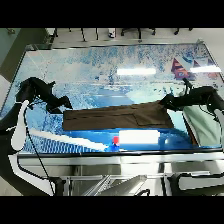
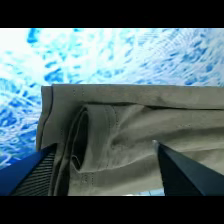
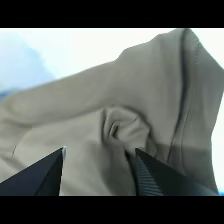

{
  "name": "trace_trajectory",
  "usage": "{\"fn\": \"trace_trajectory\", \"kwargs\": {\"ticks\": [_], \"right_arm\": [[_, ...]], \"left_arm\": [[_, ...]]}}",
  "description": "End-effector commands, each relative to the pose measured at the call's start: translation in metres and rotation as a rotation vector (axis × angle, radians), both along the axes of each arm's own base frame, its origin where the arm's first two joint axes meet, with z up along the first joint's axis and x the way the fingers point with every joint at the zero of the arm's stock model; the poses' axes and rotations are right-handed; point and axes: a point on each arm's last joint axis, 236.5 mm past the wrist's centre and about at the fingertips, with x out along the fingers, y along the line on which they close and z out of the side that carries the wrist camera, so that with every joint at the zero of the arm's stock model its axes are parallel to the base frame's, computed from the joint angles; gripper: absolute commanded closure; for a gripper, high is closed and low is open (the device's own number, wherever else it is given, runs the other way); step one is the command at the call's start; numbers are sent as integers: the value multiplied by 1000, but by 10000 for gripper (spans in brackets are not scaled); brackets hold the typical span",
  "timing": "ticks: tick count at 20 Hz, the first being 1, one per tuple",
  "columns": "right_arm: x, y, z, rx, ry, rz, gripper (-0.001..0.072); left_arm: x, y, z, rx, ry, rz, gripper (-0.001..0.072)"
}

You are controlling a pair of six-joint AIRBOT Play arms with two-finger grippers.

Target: Fold the shirts.

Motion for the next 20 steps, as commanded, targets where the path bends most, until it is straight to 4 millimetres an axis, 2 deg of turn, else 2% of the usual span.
{"fn": "trace_trajectory", "kwargs": {"ticks": [1, 2, 3, 6, 9, 12, 15, 18, 19, 20], "right_arm": [[-22, -29, 10, -70, 70, 101, 197], [-28, -41, 9, -91, 87, 99, 34], [-34, -50, 4, -99, 111, 100, 1], [-53, -52, -17, -51, 175, 182, 1], [-60, -36, -34, 39, 181, 279, 0], [-52, -20, -42, 136, 147, 295, 1], [-41, -17, -59, 134, 135, 270, 4], [-34, -6, -67, 108, 125, 284, 15], [-33, -1, -67, 104, 122, 296, 133], [-33, 3, -68, 101, 121, 307, 403]], "left_arm": [[-7, 0, 18, -6, 55, -39, 7], [-11, 2, 26, -1, 71, -53, 7], [-15, 6, 33, 15, 90, -67, 7], [-27, 7, 50, 14, 130, -91, 8], [-41, 2, 57, 15, 133, -98, 8], [-62, -1, 60, 9, 133, -90, 8], [-76, -5, 66, 0, 91, -73, 8], [-74, -35, 80, -79, -36, -54, 9], [-70, -49, 87, -114, -95, -53, 10], [-66, -63, 93, -142, -148, -60, 10]]}}
